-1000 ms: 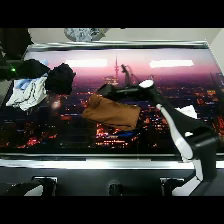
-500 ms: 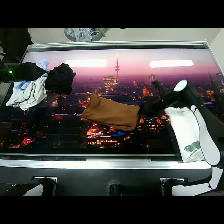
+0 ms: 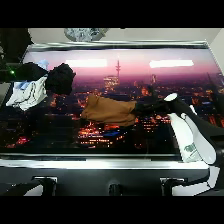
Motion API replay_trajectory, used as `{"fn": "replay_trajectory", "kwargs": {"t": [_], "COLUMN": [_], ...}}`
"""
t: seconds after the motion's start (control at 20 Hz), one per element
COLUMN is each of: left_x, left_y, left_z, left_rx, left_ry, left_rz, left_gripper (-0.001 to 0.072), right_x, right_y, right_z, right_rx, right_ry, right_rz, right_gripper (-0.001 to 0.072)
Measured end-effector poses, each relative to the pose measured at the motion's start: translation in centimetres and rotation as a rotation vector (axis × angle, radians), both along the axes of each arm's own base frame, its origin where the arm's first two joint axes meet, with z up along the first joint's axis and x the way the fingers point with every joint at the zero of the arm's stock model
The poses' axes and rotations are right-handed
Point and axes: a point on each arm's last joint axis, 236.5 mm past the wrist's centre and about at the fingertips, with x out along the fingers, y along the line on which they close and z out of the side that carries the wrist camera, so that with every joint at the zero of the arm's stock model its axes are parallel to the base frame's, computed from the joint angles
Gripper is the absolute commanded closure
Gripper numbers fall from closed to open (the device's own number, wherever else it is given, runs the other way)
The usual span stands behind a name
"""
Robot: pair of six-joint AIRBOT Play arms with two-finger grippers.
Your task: Fold the shirts.
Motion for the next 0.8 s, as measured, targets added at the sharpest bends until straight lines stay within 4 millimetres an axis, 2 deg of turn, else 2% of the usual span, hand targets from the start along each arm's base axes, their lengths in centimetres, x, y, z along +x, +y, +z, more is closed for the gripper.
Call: {"fn": "replay_trajectory", "kwargs": {"t": [0.1,0.15,0.35,0.55,0.65,0.8], "left_x": [0.0,0.0,0.0,0.0,0.0,0.0], "left_y": [0.0,0.0,0.0,0.0,0.0,0.0], "left_z": [0.0,0.0,-0.1,-0.1,-0.1,-0.1], "left_rx": [0.0,0.0,0.0,0.003,0.008,0.013], "left_ry": [0.0,0.0,0.001,0.0,-0.003,-0.007], "left_rz": [0.0,0.0,0.0,-0.002,-0.007,-0.011], "left_gripper": [0.0682,0.0682,0.0682,0.0682,0.0682,0.0682], "right_x": [1.4,2.0,2.2,0.2,-1.4,-4.0], "right_y": [-2.2,-3.9,-13.3,-22.8,-25.9,-28.9], "right_z": [3.6,5.6,12.4,18.0,19.7,20.9], "right_rx": [0.008,0.0,-0.086,-0.167,-0.19,-0.203], "right_ry": [-0.088,-0.127,-0.212,-0.271,-0.273,-0.248], "right_rz": [0.011,0.005,-0.088,-0.274,-0.345,-0.412], "right_gripper": [0.0681,0.0681,0.0681,0.0681,0.068,0.068]}}
